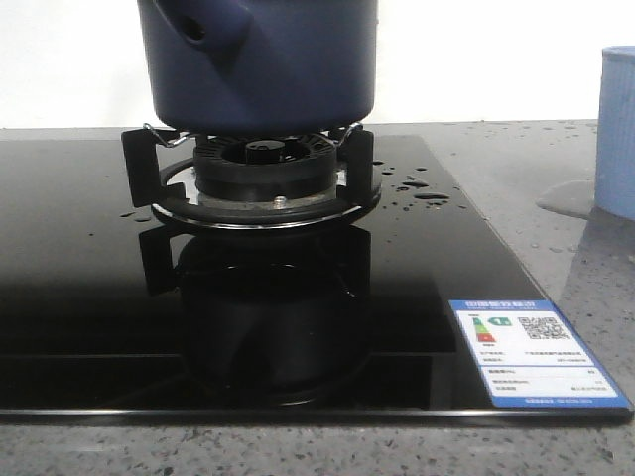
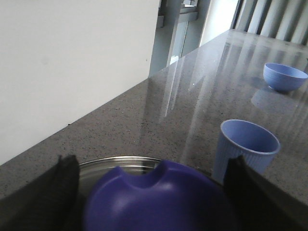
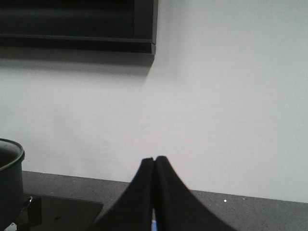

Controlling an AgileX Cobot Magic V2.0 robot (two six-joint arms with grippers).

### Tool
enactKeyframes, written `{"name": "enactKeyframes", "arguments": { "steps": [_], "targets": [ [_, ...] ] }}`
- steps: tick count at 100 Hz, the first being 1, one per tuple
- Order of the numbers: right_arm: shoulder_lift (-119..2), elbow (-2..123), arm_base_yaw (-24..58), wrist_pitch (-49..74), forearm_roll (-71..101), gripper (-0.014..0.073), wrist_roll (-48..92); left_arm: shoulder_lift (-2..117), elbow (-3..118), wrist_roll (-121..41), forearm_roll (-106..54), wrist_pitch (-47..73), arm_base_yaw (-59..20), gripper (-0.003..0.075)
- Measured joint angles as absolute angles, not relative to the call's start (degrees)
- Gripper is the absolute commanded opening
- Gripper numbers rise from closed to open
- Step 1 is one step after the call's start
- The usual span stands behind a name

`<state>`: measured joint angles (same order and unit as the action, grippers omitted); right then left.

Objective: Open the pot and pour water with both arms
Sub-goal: 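Lower the glass lid back onto the saucepan with the left gripper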

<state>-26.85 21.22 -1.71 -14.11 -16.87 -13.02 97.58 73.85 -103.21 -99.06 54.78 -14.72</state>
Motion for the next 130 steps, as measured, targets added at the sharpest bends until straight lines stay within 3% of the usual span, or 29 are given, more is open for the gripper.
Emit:
{"name": "enactKeyframes", "arguments": {
  "steps": [12, 19, 30, 38, 54, 98, 130],
  "targets": [
    [-26.85, 21.22, -1.71, -13.15, -16.77, -0.0073, -13.02, 94.66, 73.65, -103.01, -99.16, 53.58, -14.72, 0.0595],
    [-26.85, 21.22, -1.71, -13.15, -16.77, -0.0073, -13.02, 91.46, 73.65, -101.6, -99.31, 52.21, -14.72, 0.0487],
    [-26.85, 21.22, -1.71, -12.91, -16.77, -0.0073, -13.02, 84.61, 72.75, -99.41, -99.7, 49.42, -13.81, 0.0255],
    [-26.85, 21.22, -1.71, -12.16, -16.77, -0.0073, -13.02, 79.08, 70.57, -99.04, -99.97, 46.66, -12.53, 0.0141],
    [-26.85, 21.22, -1.71, -9.7, -18.59, -0.0073, -13.02, 66.49, 61.34, -97.16, -100.32, 41.84, -8.88, -0.0017],
    [-14.88, 14.66, 6.62, -6.42, -22.63, -0.0073, -13.15, 31.8, 25.21, -96.22, -100.32, 29.2, -5.14, -0.0019],
    [-5.99, 11.99, 12.06, 0.0, -22.15, -0.0073, -13.15, 15.83, 12.3, -96.22, -100.46, 24.74, -5.14, -0.0019]
  ]
}}
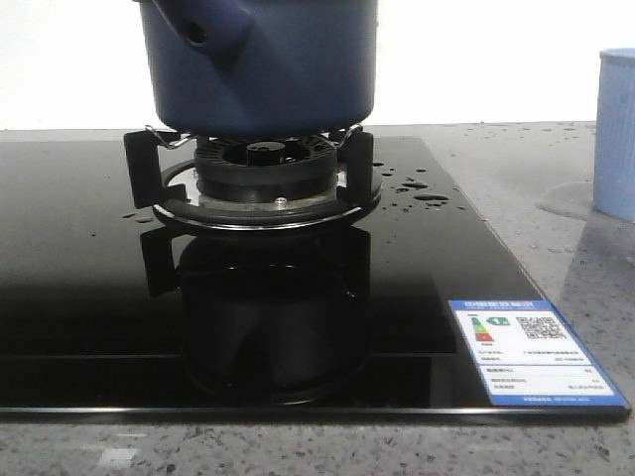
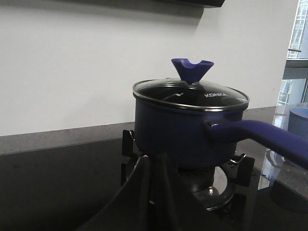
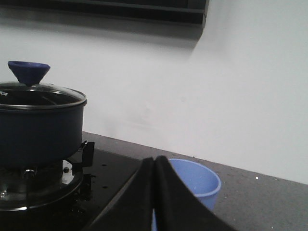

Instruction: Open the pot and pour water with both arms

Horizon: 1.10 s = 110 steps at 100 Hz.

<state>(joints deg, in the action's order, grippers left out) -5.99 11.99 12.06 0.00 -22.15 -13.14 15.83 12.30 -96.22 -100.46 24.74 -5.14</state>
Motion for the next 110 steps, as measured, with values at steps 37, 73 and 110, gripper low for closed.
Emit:
{"name": "enactKeyframes", "arguments": {
  "steps": [37, 73, 110],
  "targets": [
    [-5.85, 11.99, 12.13, -0.37, -22.05, -0.0073, -13.15, 13.96, 10.81, -96.22, -100.63, 24.3, -5.14, -0.0019],
    [-5.85, 11.99, 12.13, 0.0, -22.05, -0.0073, -13.15, 13.96, 10.81, -96.13, -100.63, 24.3, -5.14, -0.0019],
    [-5.76, 11.99, 12.13, 0.0, -22.05, -0.0073, -13.15, 13.96, 10.81, -68.97, -60.77, 18.03, -5.14, -0.0019]
  ]
}}
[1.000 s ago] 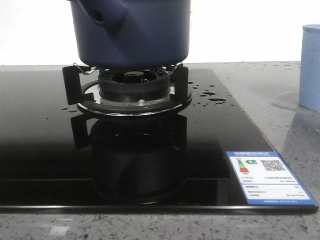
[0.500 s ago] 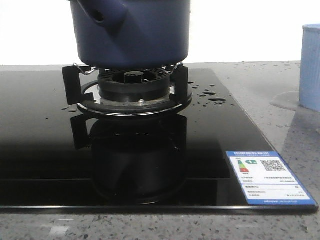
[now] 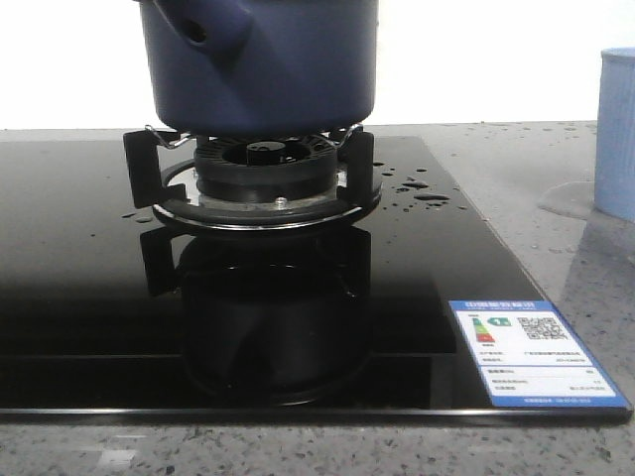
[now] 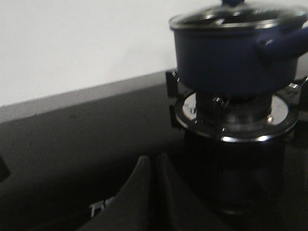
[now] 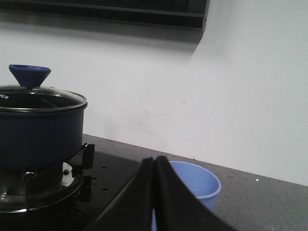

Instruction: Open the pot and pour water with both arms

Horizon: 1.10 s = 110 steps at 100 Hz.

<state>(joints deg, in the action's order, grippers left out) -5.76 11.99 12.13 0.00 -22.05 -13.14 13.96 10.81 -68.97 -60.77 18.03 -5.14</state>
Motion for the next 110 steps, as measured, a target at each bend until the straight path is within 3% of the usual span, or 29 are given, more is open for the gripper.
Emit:
{"name": "enactKeyframes", "arguments": {
  "steps": [19, 33, 59, 110],
  "targets": [
    [-5.76, 11.99, 12.13, 0.0, -22.05, -0.0073, -13.15, 13.96, 10.24, -29.19, -18.33, 18.47, -5.14, -0.0019],
    [-5.76, 11.99, 12.13, 0.0, -22.05, -0.0073, -13.15, 11.08, 6.73, -9.49, 0.69, 14.88, -4.78, -0.0019],
    [-5.76, 11.99, 12.13, 0.0, -22.05, -0.0073, -13.15, 3.09, -0.07, -2.01, 3.88, 5.46, -4.56, -0.0019],
    [-5.76, 11.99, 12.13, 0.0, -22.05, -0.0073, -13.15, 2.32, -0.07, -1.34, 1.7, 18.07, -2.27, -0.0019]
  ]
}}
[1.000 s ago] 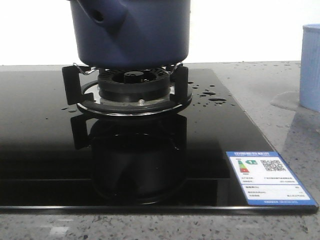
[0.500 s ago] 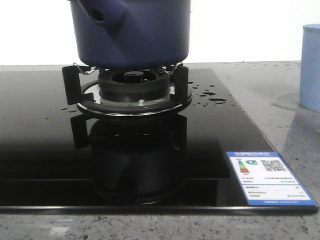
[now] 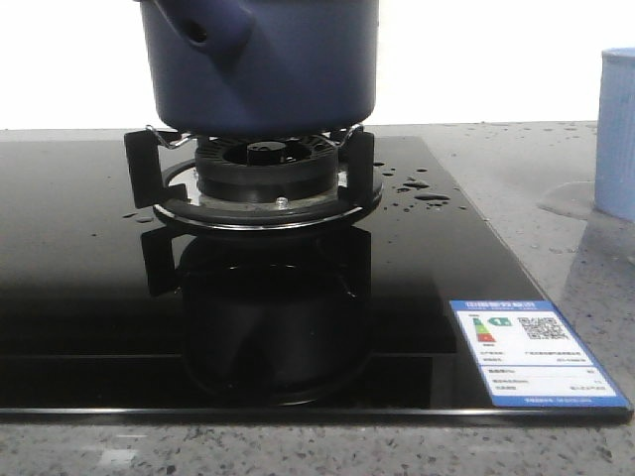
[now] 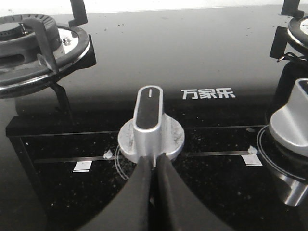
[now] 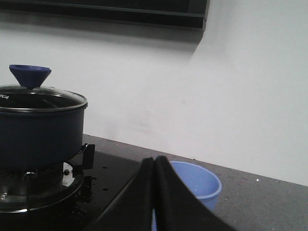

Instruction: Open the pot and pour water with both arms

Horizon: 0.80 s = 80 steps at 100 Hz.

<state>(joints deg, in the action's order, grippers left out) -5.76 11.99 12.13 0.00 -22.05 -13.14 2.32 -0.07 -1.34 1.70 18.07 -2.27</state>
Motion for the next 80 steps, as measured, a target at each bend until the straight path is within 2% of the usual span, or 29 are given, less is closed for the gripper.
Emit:
{"name": "enactKeyframes", "arguments": {
  "steps": [80],
  "targets": [
    [-5.76, 10.79, 12.13, 1.32, -21.84, -0.0073, -13.15, 2.32, -0.07, -1.34, 1.35, 18.11, -2.23, -0.0019]
  ]
}}
